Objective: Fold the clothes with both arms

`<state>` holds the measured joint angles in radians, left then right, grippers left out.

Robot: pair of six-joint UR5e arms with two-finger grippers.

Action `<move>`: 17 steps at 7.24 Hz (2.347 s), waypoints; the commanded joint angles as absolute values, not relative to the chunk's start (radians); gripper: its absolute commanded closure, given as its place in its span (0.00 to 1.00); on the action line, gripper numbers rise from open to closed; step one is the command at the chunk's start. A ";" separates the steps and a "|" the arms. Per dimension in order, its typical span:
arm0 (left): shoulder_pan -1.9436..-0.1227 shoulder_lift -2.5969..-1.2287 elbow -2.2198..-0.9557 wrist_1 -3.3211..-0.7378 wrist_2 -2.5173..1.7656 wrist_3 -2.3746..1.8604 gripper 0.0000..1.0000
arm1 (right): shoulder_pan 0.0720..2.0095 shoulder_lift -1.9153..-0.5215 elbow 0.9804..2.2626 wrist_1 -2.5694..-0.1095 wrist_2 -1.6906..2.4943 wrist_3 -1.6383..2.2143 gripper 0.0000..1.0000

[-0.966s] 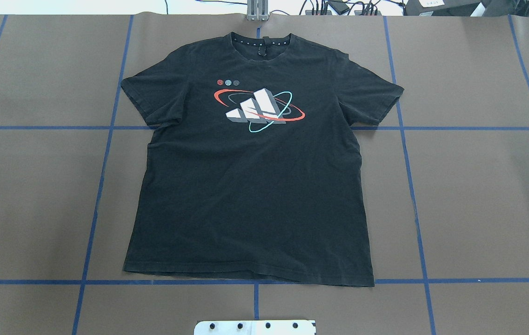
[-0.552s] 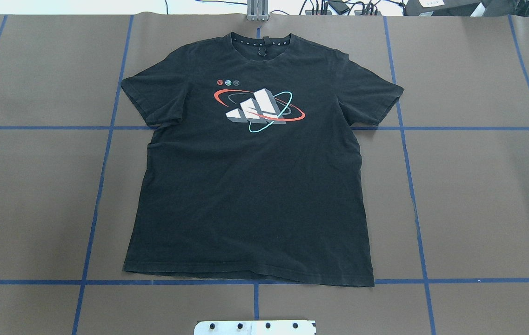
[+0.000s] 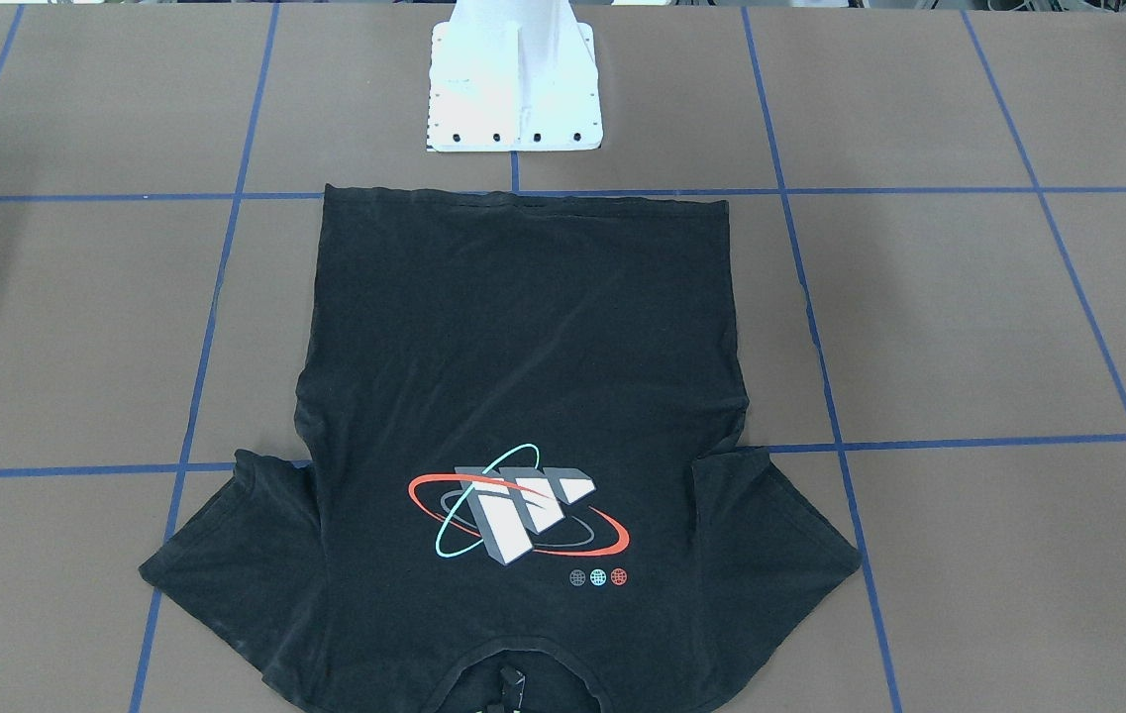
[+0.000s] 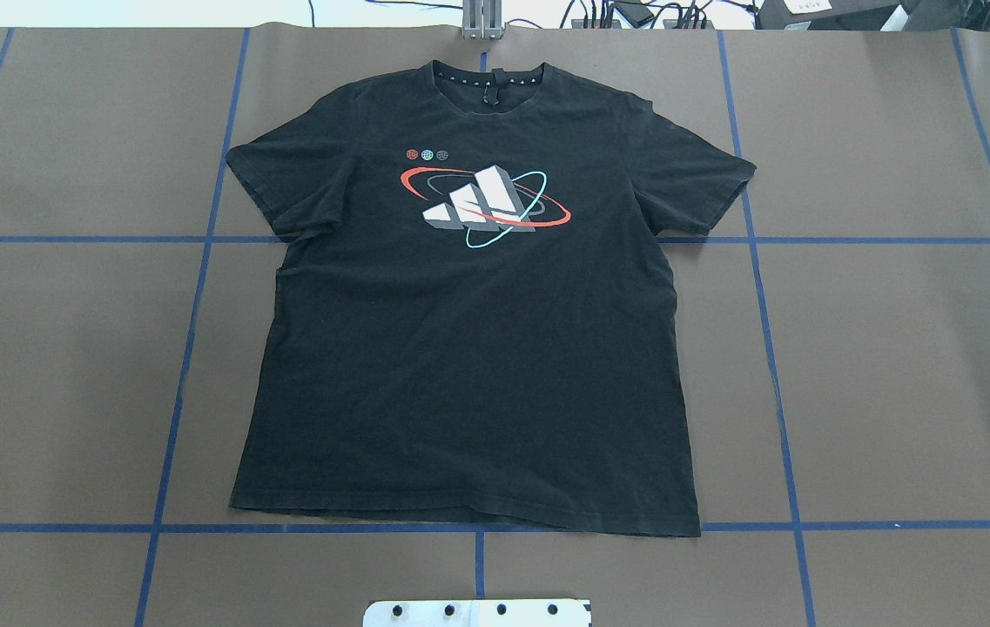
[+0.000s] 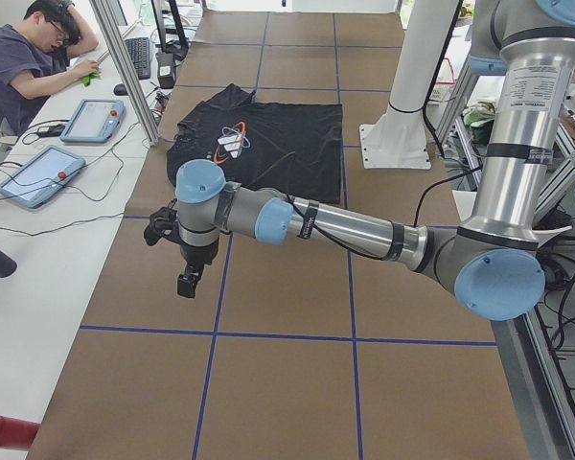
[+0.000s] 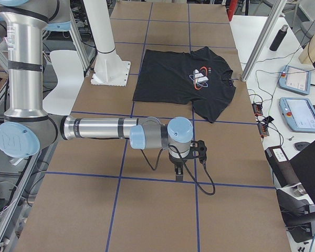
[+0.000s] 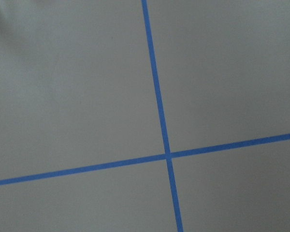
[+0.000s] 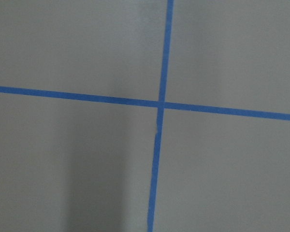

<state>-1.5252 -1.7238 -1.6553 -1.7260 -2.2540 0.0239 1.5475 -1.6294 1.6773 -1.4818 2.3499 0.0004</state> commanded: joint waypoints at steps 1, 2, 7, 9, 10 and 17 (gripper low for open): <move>-1.485 -1.721 -1.619 -1.867 -2.255 0.012 0.00 | 1.478 -1.588 1.645 -1.405 2.353 0.033 0.00; -1.455 -1.744 -1.605 -1.867 -2.252 0.002 0.00 | 1.457 -1.539 1.640 -1.404 2.355 0.114 0.00; -1.335 -1.873 -1.447 -2.069 -2.249 -0.203 0.00 | 1.267 -1.223 1.479 -1.397 2.350 0.232 0.00; -1.322 -1.874 -1.300 -2.394 -2.247 -0.488 0.00 | 1.234 -1.090 1.389 -1.393 2.321 0.273 0.00; -1.298 -1.888 -1.237 -2.478 -2.232 -0.529 0.00 | 1.192 -1.075 1.340 -1.302 2.284 0.300 0.00; -1.293 -1.907 -1.230 -2.482 -2.218 -0.560 0.00 | 1.028 -0.994 0.944 -0.681 2.161 0.690 0.14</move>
<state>-1.2925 -1.9042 -1.2313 -2.4829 -2.2181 -0.5597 1.0421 -1.0037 0.9703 -0.6882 2.1673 0.6796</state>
